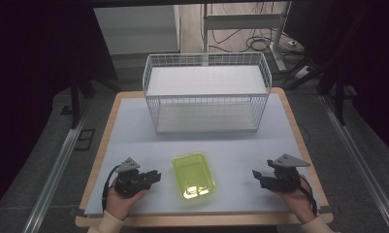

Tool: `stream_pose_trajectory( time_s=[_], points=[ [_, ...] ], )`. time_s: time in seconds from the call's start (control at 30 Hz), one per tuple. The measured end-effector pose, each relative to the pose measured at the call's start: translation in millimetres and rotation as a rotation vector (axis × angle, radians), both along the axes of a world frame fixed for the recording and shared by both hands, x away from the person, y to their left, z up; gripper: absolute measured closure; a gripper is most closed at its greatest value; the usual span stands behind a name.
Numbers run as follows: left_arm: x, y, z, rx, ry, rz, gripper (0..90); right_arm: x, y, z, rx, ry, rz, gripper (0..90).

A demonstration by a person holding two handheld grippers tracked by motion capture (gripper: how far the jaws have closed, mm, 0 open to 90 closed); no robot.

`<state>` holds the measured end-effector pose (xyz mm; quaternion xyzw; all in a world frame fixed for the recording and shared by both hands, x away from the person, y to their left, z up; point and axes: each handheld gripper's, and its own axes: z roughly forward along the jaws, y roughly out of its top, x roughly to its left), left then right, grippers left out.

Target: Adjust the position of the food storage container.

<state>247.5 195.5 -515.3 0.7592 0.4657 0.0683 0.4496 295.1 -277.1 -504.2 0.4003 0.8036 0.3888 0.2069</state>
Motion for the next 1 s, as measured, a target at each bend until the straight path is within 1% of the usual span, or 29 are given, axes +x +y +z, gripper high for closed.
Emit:
stream_pose_trajectory(
  time_s=[0.03,0.07,0.1,0.13,0.17,0.2,0.27,0.3,0.33,0.37,0.43,0.63,0.8,0.87,1.0],
  points=[
    [-2.6,-1.9,0.9,0.004,0.008,-0.02,86.1,0.2,-0.1,-0.1,-0.001,0.0,0.0,29.2],
    [-2.6,-1.9,0.9,0.004,0.008,-0.02,89.3,0.2,-0.1,-0.1,-0.001,0.0,0.0,29.2],
    [-4.0,-3.2,1.2,0.006,0.015,-0.035,89.3,0.3,-0.4,-0.1,-0.002,0.0,-0.001,29.3],
    [-7.6,-6.3,1.8,0.006,0.019,-0.06,89.6,0.6,-0.9,-0.1,-0.003,-0.001,-0.005,29.3],
    [-9.5,-7.9,2.2,0.008,0.018,-0.074,89.7,0.7,-1.2,-0.2,-0.002,-0.002,-0.008,29.2],
    [-9.5,-7.9,2.2,0.008,0.018,-0.074,89.7,0.8,-1.7,-0.1,0.0,-0.001,-0.011,29.3],
    [-15.7,-12.9,3.1,0.011,0.016,-0.107,89.7,0.8,-2.2,0.2,0.003,0.001,-0.016,29.2],
    [-15.7,-12.9,3.1,0.011,0.016,-0.107,89.7,0.8,-2.2,0.2,0.003,0.001,-0.016,29.2],
    [-20.0,-16.7,2.6,0.016,0.015,-0.126,89.7,0.7,-2.4,0.4,0.001,-0.002,-0.017,29.3],
    [-20.0,-16.7,2.6,0.016,0.015,-0.126,89.8,0.7,-2.3,0.4,0.002,-0.002,-0.018,29.3],
    [-25.9,-24.8,-0.4,0.027,0.022,-0.161,89.8,0.9,-2.0,0.1,0.003,0.0,-0.017,29.3],
    [-30.2,-44.3,-4.5,0.052,0.036,-0.244,89.8,1.1,-1.7,0.2,0.001,-0.002,-0.019,29.6],
    [-32.4,-54.7,-8.2,0.075,0.046,-0.287,89.8,0.9,-3.3,1.4,-0.001,-0.011,-0.024,29.7],
    [-32.7,-56.3,-8.7,0.084,0.049,-0.295,89.8,1.1,-3.9,1.7,0.0,-0.012,-0.026,29.7],
    [-31.4,-59.0,-9.5,0.086,0.051,-0.299,89.8,1.4,-3.9,1.3,-0.001,-0.011,-0.027,29.8]
  ],
)
